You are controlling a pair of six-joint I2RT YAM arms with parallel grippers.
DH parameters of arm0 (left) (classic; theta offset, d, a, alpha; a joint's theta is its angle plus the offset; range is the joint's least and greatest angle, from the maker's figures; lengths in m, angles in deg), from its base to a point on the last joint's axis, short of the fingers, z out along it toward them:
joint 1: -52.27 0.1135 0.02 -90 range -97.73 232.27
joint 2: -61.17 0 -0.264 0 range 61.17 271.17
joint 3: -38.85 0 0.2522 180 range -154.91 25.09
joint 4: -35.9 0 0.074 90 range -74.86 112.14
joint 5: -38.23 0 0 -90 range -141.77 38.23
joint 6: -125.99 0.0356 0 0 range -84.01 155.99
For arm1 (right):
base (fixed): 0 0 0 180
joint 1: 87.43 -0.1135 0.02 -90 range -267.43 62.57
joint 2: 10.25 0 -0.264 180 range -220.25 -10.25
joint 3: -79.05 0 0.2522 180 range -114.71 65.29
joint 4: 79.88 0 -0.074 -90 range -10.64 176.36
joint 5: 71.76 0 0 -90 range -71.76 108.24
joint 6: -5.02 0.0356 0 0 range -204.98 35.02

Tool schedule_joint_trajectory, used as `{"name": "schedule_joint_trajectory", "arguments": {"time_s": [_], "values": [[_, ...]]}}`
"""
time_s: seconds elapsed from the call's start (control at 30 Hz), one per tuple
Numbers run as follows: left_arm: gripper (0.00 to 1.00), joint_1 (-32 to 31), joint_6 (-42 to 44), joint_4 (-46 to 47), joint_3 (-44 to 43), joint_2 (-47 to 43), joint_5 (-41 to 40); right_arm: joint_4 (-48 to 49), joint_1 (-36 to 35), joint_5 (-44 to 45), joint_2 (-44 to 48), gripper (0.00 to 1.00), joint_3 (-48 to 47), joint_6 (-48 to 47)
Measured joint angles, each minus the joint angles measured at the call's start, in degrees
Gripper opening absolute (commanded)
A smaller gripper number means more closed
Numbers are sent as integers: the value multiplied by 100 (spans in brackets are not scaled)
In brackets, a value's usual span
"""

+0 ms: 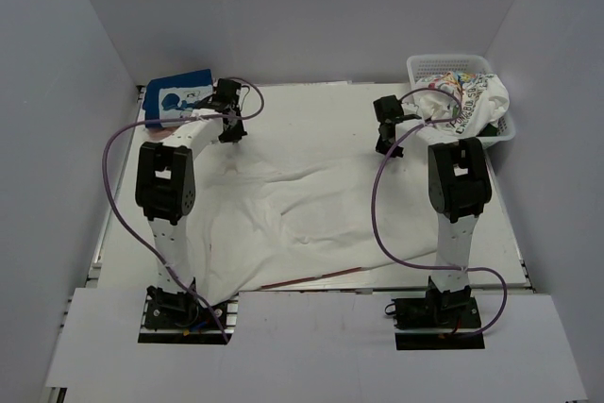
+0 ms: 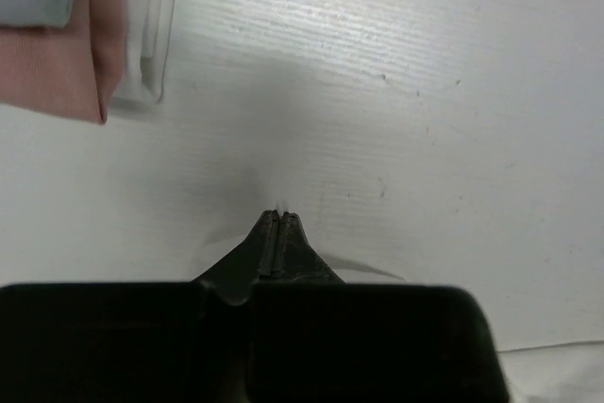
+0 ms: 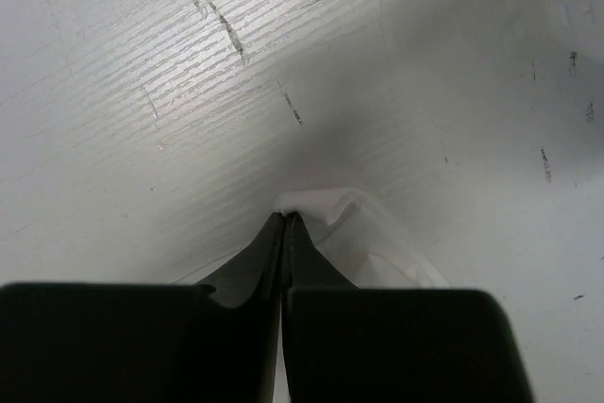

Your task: Fold and stack the t-shirts

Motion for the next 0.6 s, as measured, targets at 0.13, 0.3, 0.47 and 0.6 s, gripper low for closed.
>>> {"name": "schedule_joint_trajectory", "arguments": {"time_s": [0.13, 0.3, 0.47, 0.6], "values": [[0, -15, -120, -31, 437, -391, 31, 0, -7, 2, 20, 0, 2, -85], [0, -72, -435, -39, 1248, -1414, 208, 125, -22, -70, 396, 0, 376, -245], [0, -103, -887, -37, 2227, -2568, 444, 358, -55, -151, 1349, 0, 1093, -334], [0, -103, -1182, -114, 2911, -3303, 649, 616, -85, -190, 2000, 0, 1561, -358]]}}
